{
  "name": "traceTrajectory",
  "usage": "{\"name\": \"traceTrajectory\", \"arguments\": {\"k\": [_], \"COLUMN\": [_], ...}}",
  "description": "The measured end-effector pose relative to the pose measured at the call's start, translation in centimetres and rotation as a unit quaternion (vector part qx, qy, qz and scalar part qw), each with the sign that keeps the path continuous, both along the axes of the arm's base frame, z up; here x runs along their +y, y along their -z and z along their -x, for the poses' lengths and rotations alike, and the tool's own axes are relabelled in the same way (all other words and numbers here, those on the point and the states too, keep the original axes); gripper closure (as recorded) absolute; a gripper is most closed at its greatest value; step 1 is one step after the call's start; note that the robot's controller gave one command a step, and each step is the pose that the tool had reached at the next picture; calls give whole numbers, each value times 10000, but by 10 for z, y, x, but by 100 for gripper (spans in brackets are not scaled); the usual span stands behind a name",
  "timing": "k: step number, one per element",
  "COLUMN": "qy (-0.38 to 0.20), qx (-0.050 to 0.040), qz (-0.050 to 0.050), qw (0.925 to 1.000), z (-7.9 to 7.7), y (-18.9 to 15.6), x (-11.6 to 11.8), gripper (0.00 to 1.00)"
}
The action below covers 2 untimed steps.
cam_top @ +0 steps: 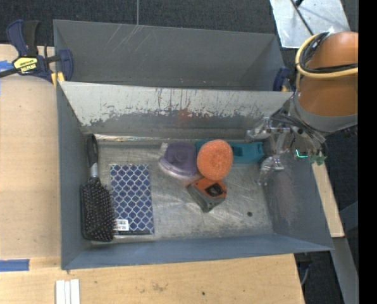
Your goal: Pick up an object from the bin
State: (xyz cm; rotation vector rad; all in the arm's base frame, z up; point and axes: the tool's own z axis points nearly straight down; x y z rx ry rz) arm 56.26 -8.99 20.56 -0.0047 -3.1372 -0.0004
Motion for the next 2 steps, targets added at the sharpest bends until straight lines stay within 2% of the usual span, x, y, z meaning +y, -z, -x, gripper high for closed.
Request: {"name": "traceTrajectory", "arguments": {"k": [1,2], "qy": [-11,-318], "qx": [-42,-77], "qz": [5,12], "qw": [10000,9995], "z": [-2,-10], "y": [-5,33], "x": [0,4], "gripper": [0,0]}}
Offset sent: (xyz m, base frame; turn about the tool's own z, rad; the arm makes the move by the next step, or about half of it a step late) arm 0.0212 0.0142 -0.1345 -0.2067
